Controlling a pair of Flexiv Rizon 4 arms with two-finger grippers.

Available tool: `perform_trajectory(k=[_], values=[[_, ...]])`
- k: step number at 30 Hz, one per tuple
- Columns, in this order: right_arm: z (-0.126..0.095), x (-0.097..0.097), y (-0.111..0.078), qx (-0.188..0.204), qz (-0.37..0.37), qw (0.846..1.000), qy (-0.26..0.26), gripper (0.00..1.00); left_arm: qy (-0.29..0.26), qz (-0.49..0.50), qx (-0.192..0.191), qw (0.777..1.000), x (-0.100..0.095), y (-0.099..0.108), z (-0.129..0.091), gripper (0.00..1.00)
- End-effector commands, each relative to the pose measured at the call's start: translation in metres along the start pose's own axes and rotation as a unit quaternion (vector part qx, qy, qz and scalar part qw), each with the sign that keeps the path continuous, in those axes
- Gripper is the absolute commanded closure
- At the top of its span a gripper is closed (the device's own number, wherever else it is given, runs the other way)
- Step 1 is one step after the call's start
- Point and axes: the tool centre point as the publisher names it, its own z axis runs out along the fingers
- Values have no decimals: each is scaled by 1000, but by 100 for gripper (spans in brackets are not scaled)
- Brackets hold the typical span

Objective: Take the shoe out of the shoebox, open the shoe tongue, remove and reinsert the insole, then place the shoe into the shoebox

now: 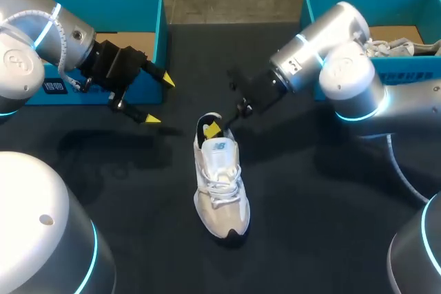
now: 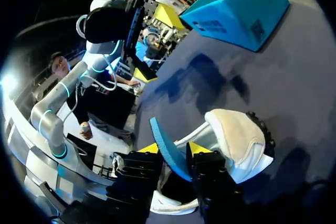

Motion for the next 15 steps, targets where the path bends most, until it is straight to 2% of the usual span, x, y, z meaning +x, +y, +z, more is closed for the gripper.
perform_trajectory(k=[1,3,9,15], values=[[7,-14,8,15,3,1000,15,85,1,0,-1,1000,0,0,0,0],[10,-19,7,28,11,999,18,100,1,0,-1,1000,0,0,0,0],[11,-20,-3,54,42,998,18,100,1,0,-1,1000,0,0,0,0],[12,-13,-16,59,60,996,22,100,1,0,-1,1000,0,0,0,0]])
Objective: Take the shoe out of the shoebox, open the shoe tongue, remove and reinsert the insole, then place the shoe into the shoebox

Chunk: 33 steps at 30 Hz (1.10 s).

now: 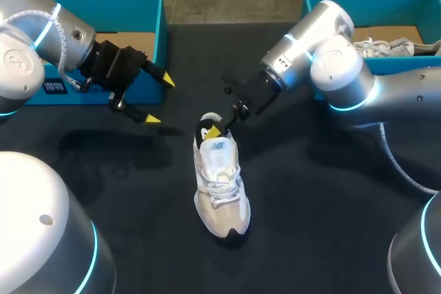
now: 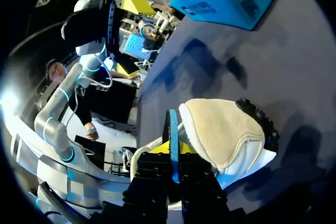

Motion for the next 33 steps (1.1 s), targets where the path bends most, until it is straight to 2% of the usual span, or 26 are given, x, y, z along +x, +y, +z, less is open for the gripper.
perform_trajectory(k=[1,5,9,16,18,24,33], values=[[5,2,-8,5,13,1000,2,100,1,0,-1,1000,0,0,0,0],[10,3,-16,17,28,999,8,100,1,0,-1,1000,0,0,0,0],[13,4,-24,8,35,999,11,100,1,0,-1,1000,0,0,0,0],[13,2,-17,1,27,1000,3,100,1,0,-1,1000,0,0,0,0],[10,4,-14,-3,20,1000,-6,87,1,0,-1,1000,0,0,0,0],[4,10,-8,-3,6,1000,-18,68,1,0,-1,1000,0,0,0,0],[8,4,-19,-1,19,1000,-8,62,1,0,-1,1000,0,0,0,0]])
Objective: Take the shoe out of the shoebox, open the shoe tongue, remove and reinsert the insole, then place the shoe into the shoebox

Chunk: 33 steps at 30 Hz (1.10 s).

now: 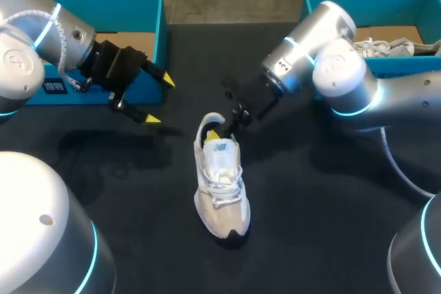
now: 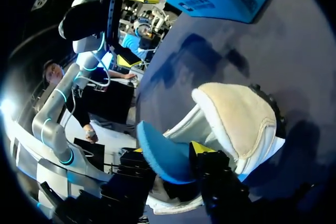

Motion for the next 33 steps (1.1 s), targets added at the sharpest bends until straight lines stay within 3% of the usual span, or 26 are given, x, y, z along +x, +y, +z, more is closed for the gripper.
perform_trajectory(k=[1,6,10,13,20,33], values=[[3,-5,-5,1,6,1000,6,62,1,0,-1,1000,0,0,0,0],[5,-9,-7,8,12,1000,11,64,1,0,-1,1000,0,0,0,0],[4,-10,-3,13,10,1000,11,78,1,0,-1,1000,0,0,0,0],[3,-11,2,20,8,1000,9,100,1,0,-1,1000,0,0,0,0],[11,-20,5,47,23,998,17,100,1,0,-1,1000,0,0,0,0],[30,-18,-16,64,55,996,32,100,1,0,-1,1000,0,0,0,0]])
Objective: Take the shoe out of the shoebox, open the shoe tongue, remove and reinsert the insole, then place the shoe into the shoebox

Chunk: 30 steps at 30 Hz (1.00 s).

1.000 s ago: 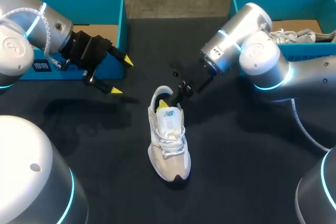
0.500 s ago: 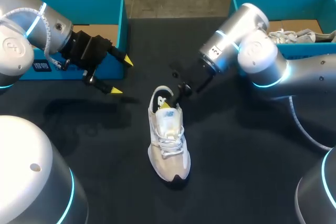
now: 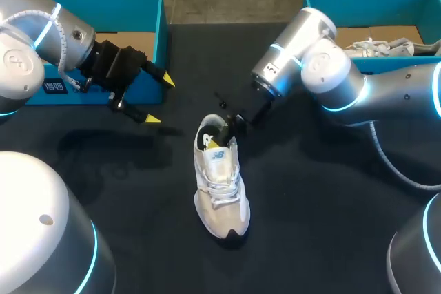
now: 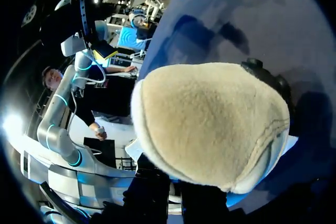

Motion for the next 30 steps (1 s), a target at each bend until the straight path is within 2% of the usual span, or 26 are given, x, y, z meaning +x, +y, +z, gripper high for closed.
perform_trajectory(k=[1,5,6,7,10,20,30], values=[[12,-5,-5,2,7,1000,4,100,1,0,-1,1000,0,0,0,0],[12,-2,-6,3,8,1000,1,100,1,0,-1,1000,0,0,0,0],[11,-1,-6,3,8,1000,0,89,1,0,-1,1000,0,0,0,0],[8,2,-5,1,5,1000,-6,68,1,0,-1,1000,0,0,0,0],[0,10,-2,-1,-2,1000,-22,62,1,0,-1,1000,0,0,0,0],[-19,31,10,-4,-25,998,-65,58,1,0,-1,1000,0,0,0,0],[-32,37,19,-14,-44,995,-84,54,1,0,-1,1000,0,0,0,0]])
